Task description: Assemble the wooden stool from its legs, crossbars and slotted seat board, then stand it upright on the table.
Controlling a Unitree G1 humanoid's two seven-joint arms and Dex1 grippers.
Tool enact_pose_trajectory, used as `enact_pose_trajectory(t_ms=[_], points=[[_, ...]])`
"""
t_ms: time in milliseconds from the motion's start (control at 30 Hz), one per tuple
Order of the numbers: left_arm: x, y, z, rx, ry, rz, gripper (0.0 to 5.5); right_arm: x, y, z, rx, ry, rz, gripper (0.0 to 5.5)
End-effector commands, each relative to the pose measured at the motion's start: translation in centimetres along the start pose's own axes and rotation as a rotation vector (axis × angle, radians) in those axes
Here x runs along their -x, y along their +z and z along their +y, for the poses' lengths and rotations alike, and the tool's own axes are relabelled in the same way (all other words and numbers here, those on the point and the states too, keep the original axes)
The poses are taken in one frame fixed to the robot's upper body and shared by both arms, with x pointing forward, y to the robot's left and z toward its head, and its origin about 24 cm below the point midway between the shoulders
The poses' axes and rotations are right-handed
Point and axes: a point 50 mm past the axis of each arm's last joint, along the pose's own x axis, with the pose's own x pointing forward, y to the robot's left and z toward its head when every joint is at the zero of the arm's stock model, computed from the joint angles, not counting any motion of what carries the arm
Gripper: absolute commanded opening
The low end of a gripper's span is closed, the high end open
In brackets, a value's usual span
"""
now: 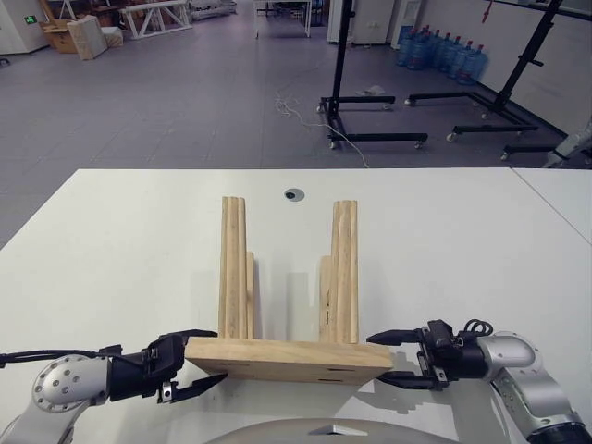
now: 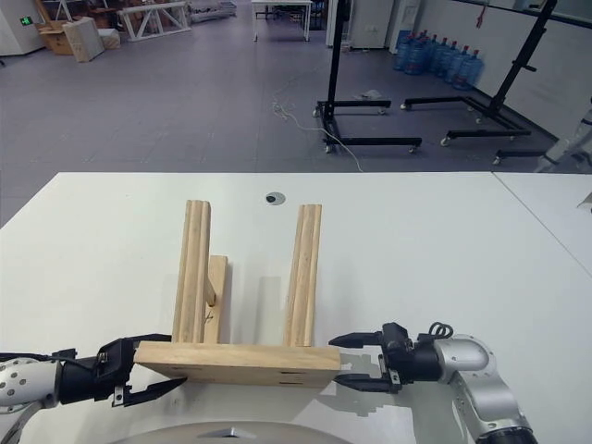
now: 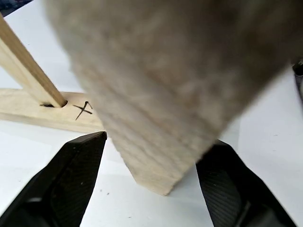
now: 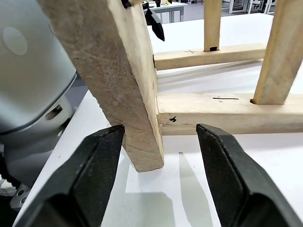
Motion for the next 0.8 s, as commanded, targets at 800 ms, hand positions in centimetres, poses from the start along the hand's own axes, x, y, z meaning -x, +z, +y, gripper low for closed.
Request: enact_pose_trajectory(t_ms=[800], points=[[-1.9,0.2,0.4,-0.019,-0.039,-0.026,3.22,-0.8,-1.3,0.6,-0.06,-0.071,-0.053,2.8]])
